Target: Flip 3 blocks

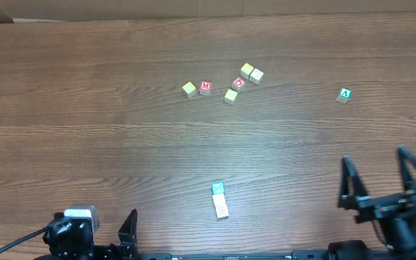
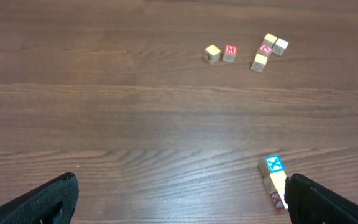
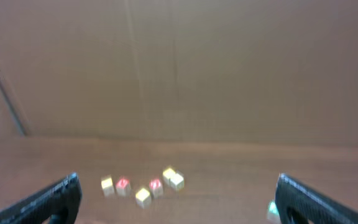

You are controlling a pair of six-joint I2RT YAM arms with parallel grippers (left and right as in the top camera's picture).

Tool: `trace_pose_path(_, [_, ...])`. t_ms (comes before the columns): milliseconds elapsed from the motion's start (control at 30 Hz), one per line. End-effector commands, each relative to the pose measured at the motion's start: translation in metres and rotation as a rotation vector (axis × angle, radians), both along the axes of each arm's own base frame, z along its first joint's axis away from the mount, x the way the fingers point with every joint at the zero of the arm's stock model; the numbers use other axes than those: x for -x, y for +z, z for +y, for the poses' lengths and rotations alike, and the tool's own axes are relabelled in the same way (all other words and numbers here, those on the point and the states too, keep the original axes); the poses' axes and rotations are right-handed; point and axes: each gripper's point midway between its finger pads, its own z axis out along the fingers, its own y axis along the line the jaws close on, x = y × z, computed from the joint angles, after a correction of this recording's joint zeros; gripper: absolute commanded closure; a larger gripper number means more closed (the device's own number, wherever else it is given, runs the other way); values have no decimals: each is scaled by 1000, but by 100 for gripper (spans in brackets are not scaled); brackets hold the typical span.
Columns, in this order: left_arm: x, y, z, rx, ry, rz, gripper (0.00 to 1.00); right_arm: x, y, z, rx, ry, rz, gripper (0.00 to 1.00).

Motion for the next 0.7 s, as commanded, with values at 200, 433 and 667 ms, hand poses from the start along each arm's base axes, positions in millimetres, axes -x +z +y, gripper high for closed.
trace_pose_path(200, [1,4,2,-14,6,-20,0,-37,-107,31,37,183,-68,0])
trace_pose_path(433, [1,4,2,-14,6,-20,0,-59,-149,29,71,171,-96,0])
trace_pose_path(667, [1,4,2,-14,6,-20,0,-68,-181,25,89,143,-68,0])
